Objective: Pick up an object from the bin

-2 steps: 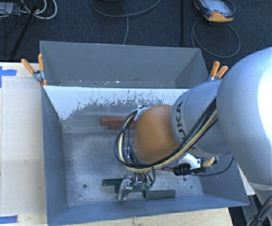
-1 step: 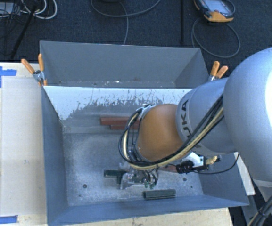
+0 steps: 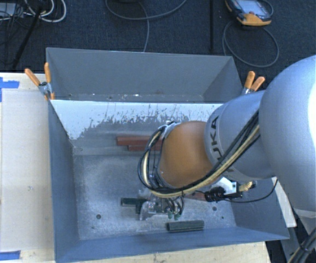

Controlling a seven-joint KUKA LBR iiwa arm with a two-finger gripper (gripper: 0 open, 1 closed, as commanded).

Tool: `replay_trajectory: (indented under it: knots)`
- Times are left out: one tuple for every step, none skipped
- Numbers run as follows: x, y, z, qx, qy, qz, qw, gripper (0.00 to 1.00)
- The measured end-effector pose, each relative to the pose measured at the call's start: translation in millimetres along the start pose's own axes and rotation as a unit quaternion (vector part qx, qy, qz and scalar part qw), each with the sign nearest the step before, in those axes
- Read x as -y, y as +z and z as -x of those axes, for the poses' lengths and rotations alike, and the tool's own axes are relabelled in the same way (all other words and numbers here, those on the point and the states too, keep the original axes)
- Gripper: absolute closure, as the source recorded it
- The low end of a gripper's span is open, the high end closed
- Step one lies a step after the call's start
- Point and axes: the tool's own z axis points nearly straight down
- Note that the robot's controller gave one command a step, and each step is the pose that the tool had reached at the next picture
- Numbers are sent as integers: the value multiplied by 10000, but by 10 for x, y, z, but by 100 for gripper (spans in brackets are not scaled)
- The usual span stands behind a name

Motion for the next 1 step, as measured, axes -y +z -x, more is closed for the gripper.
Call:
replay_trajectory:
  knots:
    - [-3, -15, 1, -12, 1, -9, 10000, 100]
